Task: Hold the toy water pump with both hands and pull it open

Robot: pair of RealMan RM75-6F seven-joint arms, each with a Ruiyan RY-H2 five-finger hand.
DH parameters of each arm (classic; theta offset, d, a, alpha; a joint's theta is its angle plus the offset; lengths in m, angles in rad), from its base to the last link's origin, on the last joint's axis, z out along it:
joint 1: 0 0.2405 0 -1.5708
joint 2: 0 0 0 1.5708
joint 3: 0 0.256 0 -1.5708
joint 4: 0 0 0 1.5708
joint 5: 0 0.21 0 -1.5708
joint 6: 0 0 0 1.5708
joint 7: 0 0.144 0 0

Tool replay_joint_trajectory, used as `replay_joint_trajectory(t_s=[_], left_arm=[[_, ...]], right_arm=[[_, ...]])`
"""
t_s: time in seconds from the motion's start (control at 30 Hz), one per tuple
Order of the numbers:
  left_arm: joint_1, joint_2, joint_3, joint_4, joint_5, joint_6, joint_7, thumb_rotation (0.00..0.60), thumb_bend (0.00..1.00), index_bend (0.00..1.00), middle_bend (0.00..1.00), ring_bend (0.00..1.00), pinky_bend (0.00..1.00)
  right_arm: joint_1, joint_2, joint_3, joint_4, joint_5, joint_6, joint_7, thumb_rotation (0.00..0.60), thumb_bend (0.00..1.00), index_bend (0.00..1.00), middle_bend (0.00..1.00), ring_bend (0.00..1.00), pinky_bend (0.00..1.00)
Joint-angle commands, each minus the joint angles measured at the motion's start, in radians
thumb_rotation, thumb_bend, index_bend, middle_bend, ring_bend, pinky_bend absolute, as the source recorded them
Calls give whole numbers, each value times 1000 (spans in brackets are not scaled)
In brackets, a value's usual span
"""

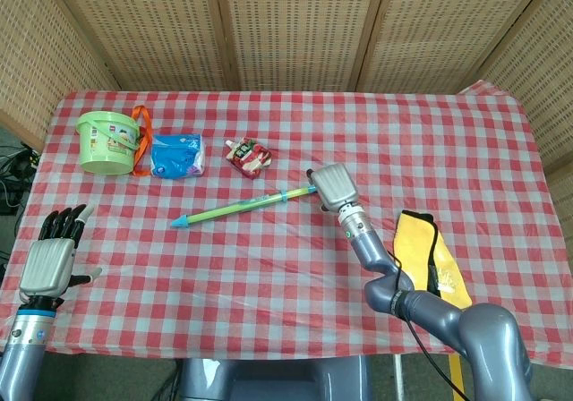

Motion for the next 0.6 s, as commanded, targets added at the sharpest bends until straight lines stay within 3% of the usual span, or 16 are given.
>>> replay_joint_trajectory(t_s=[0.03, 0.4, 0.6], left_arm=[[0, 0, 0, 0, -1, 1, 0, 600, 41, 0, 0, 0, 0], [-3, -1, 0, -1, -10, -2, 1, 600, 41, 0, 0, 0, 0], [-5, -1, -2, 1, -19, -5, 0, 600, 41, 0, 0, 0, 0]], right_arm=[[14, -18, -6, 29, -9, -8, 20, 600, 378, 477, 978, 912, 640], [67, -62, -3, 132, 0, -56, 48, 600, 404, 398, 979, 912, 640], [90, -87, -6, 188, 3, -84, 59, 600, 407, 436, 979, 912, 640]])
